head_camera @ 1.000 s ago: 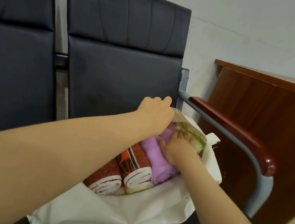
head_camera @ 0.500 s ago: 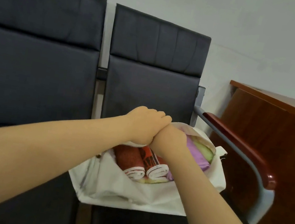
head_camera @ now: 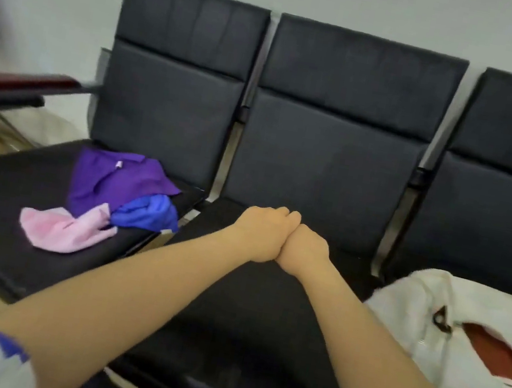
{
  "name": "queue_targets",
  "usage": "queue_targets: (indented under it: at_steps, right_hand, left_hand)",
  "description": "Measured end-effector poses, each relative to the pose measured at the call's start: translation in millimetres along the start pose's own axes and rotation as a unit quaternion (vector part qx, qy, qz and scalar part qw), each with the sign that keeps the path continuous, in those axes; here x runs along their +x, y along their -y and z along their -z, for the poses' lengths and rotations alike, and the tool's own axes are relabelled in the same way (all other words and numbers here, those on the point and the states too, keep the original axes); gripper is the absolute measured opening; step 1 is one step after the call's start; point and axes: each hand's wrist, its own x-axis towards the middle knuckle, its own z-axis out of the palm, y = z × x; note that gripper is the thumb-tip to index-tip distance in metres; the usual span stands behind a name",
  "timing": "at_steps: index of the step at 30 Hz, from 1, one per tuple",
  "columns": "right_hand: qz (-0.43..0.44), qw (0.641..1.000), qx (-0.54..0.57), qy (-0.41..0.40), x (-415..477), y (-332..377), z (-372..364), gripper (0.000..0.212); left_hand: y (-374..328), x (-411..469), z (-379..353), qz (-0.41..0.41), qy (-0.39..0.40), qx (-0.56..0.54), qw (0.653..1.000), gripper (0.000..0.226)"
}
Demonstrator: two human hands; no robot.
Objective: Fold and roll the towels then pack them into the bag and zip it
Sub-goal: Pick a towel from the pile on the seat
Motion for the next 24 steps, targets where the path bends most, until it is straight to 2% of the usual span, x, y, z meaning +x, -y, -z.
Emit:
queue_targets:
  at_steps: [3, 6, 9, 12, 14, 16, 19, 21, 24]
  right_hand:
    - [0.043, 0.998, 0.038, 0.021, 34, 79, -31, 0.029]
    - [0.094, 0.992, 0.072, 0.028, 59, 148, -57, 0.031]
    - [0.148, 0.984, 0.094, 0.019, 81, 201, -79, 0.033]
    - [0.199, 0.974, 0.102, 0.041, 94, 239, -97, 0.033]
    - [0.231, 0.968, 0.087, 0.050, 98, 256, -105, 0.033]
    - [0.248, 0.964, 0.081, 0.057, 99, 265, -114, 0.034]
    - [0.243, 0.960, 0.125, 0.066, 101, 264, -124, 0.036]
    - [0.224, 0.945, 0.228, 0.070, 101, 257, -124, 0.043]
    - [0.200, 0.870, 0.443, 0.080, 97, 238, -108, 0.051]
  left_hand:
    - [71, -38, -24, 0.077, 0.043, 0.005, 0.996, 0.040]
    - [137, -76, -49, 0.162, 0.054, 0.014, 0.985, 0.041]
    - [197, -113, -74, 0.250, 0.059, 0.037, 0.966, 0.032]
    - [243, -146, -106, 0.319, 0.079, 0.094, 0.940, 0.038]
    - [261, -162, -124, 0.378, 0.099, 0.053, 0.919, 0.043]
    - [271, -170, -136, 0.401, 0.121, 0.015, 0.908, 0.040]
    - [275, -167, -136, 0.420, 0.064, -0.059, 0.903, 0.032]
    - [269, -158, -125, 0.418, -0.008, -0.172, 0.892, 0.024]
    - [245, -137, -93, 0.346, -0.109, -0.343, 0.866, 0.008]
